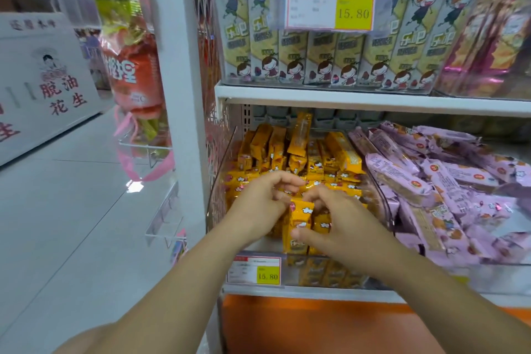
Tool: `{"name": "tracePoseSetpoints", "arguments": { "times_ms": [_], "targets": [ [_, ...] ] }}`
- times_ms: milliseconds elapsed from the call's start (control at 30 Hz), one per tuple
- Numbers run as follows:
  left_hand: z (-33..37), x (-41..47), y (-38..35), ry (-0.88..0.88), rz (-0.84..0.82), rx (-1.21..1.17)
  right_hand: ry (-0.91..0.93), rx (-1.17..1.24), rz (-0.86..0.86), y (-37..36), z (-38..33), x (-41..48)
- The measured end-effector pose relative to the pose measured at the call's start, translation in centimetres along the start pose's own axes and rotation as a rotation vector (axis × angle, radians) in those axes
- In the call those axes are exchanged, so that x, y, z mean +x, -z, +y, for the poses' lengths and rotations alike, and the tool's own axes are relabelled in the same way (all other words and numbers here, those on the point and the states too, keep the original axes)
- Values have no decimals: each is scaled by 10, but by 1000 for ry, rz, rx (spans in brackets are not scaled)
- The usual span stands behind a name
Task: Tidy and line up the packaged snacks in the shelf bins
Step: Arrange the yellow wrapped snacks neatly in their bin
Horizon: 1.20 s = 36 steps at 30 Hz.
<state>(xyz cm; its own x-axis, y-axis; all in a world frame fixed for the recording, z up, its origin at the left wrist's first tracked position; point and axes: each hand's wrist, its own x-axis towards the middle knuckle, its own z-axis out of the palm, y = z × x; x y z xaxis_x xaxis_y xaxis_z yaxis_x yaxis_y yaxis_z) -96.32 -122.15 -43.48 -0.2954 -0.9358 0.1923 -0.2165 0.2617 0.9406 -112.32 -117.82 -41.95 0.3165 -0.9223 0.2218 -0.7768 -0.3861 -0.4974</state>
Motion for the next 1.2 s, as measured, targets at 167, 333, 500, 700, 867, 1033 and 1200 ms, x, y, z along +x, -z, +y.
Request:
{"name": "tracePoseSetpoints", "arguments": {
  "times_ms": [167, 333, 500, 700, 867, 1033, 1200],
  "targets": [
    [-2, 2, -9, 86, -32, -159, 159, -141, 41, 4, 4, -4],
    [-12, 2, -9, 208, -51, -248, 128, -327, -137, -1, 4, -6],
    [-12, -1, -8, 303, -59, -328, 138, -246, -189, 6, 2, -9],
    [4, -6, 1, 385, -112, -217, 81, -284, 143, 20, 14, 7],
    [4, -11, 11, 315, -265, 159, -151, -528, 163, 38, 28, 27],
    [-5, -8, 0, 309, -300, 247, -217, -650, 46, 35, 40, 40],
    [-6, -7, 9, 272, -261, 224, -128, -353, 387, 39, 40, 36]
  ]
}}
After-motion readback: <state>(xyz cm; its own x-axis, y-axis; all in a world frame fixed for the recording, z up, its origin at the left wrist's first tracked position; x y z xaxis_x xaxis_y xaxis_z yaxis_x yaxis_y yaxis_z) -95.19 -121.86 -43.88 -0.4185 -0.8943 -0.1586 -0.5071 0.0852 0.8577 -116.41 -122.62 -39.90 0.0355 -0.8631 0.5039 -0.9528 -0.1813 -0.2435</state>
